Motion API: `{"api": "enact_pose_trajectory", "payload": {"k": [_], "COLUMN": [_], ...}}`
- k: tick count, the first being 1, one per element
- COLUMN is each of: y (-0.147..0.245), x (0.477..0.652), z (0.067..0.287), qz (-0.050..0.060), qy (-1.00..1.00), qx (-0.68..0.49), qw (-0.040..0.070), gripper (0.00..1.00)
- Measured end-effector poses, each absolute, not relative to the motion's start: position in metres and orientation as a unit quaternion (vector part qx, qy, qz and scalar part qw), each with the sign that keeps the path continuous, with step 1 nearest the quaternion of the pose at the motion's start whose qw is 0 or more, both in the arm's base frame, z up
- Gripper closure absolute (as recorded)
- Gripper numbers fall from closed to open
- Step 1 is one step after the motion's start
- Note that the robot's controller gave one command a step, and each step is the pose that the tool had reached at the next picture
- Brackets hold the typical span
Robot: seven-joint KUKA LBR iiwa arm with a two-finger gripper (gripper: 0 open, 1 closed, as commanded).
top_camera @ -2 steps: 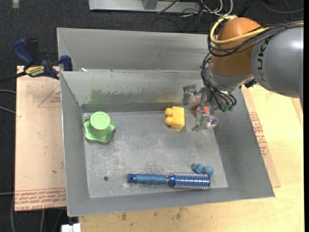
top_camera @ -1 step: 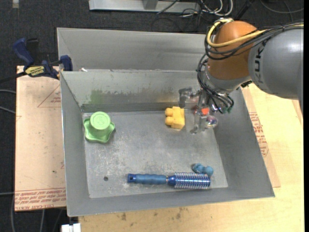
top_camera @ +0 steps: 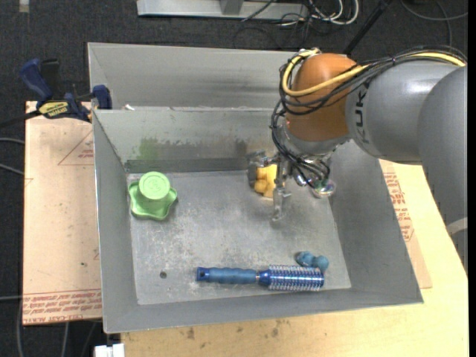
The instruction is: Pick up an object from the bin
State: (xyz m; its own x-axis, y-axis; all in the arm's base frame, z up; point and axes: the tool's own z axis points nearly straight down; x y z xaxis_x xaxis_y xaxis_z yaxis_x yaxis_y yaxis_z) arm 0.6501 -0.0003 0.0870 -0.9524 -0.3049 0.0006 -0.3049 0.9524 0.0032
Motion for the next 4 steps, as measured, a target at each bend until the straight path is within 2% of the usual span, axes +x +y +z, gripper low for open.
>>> {"api": "enact_pose_trajectory", "payload": {"k": [1, 2, 3, 4], "y": [-0.061, -0.027, -0.041, -0.072], "x": [0.634, 0.642, 0.659, 0.658], "z": [0.113, 0.121, 0.071, 0.075], "qz": [0.001, -0.001, -0.001, 0.0], "qy": [-0.973, -0.971, -0.979, -0.984], "qx": [0.232, 0.238, 0.205, 0.178], "qw": [-0.001, -0.002, -0.005, -0.004], "gripper": [0.0, 0.0, 0.0, 0.0]}}
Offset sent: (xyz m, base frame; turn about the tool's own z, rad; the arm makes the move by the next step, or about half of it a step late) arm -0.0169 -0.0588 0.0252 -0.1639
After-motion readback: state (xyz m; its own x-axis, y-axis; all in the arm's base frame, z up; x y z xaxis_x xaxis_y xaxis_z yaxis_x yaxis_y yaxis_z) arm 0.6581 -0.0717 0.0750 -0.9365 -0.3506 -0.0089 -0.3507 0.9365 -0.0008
